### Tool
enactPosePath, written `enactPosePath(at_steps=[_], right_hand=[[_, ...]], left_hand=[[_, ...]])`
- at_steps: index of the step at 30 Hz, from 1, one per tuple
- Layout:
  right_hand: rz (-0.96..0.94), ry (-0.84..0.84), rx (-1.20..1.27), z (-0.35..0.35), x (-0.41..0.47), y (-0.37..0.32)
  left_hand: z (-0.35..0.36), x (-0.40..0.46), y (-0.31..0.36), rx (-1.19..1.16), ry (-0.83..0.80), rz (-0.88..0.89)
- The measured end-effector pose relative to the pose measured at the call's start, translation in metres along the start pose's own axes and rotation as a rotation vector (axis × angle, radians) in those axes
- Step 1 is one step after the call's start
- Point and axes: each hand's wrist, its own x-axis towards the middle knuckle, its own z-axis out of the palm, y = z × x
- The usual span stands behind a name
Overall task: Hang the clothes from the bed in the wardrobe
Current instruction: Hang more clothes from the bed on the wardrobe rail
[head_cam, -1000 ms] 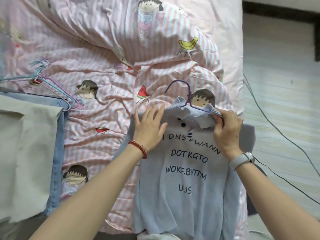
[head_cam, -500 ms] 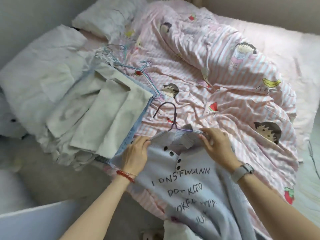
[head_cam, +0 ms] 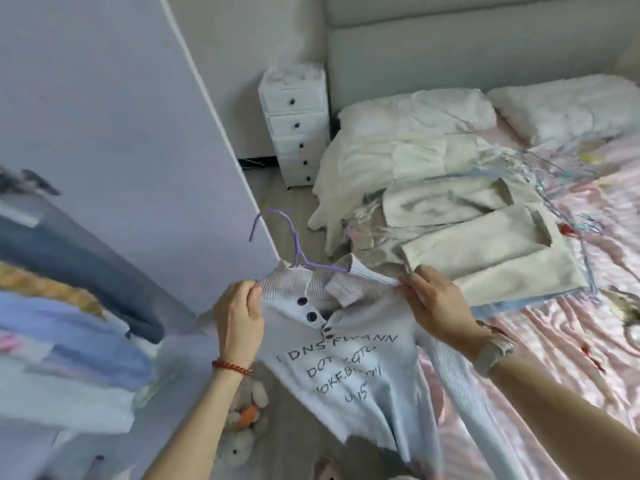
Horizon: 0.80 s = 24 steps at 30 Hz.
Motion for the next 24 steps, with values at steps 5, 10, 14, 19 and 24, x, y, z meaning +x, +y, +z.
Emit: enactPosePath(at_steps=[5, 10, 14, 19, 24], right_hand=[[-0.374, -0.223, 0.064, 0.062, 0.055, -0.104], [-0.669, -0.385, 0.211, 0.104, 0.085, -0.2], [-0.914, -0.475, 0.295, 0.127, 0.118, -0.271], [-1.146, -0.579, 0.397, 0.151, 0.146, -0.351], [-1.182, -0.596, 0.608, 0.161, 0.158, -0.426]], left_hand=[[-0.101, -0.038, -0.089, 0.099, 0.213, -0.238], [-0.183, -0.079, -0.13, 0.153, 0.41, -0.461], [-0.234, -0.111, -0.141, 0.173, 0.569, -0.622], [-0.28, -0.149, -0.148, 0.212, 0.726, -0.8], [-0.331, -0.146, -0.149, 0.436, 0.911, -0.985]])
